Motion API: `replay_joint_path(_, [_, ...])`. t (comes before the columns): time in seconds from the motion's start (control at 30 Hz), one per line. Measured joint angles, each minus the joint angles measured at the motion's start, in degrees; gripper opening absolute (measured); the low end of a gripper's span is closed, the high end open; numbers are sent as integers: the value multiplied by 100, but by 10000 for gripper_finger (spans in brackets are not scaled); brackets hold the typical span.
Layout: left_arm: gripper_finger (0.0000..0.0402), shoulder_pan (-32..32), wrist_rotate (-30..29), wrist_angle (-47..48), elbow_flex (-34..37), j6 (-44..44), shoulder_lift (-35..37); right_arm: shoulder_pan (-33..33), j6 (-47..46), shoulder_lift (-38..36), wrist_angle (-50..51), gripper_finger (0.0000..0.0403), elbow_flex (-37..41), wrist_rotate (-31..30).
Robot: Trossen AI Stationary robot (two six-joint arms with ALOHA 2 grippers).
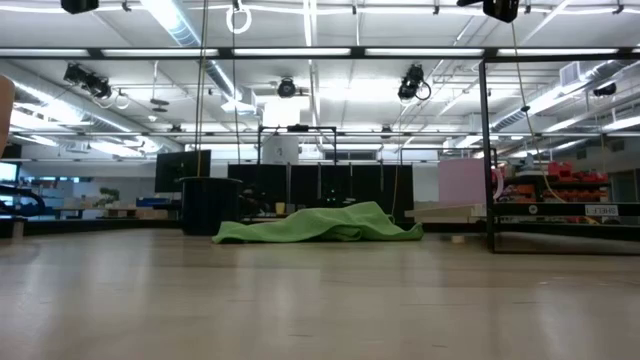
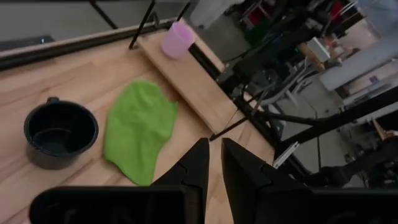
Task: Stack small to large cups/mugs on shelf
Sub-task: Move the shelf to the center
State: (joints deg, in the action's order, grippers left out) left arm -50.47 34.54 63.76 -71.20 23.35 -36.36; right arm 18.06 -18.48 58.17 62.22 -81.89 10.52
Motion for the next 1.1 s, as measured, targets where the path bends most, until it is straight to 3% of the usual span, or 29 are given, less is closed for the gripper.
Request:
replay_joint_path(0.43, [50,922,-711,462,-2,27,-428,0,15,0,-1,74,0,2])
replay_joint_path(0.87, [50,2311,-1800,1146,2,1000,-516,0,15,0,0,74,0,2])
replay_joint_path(1.1, [50,3064,-2105,1903,59,1516,-793,0,3,0,4,74,0,4])
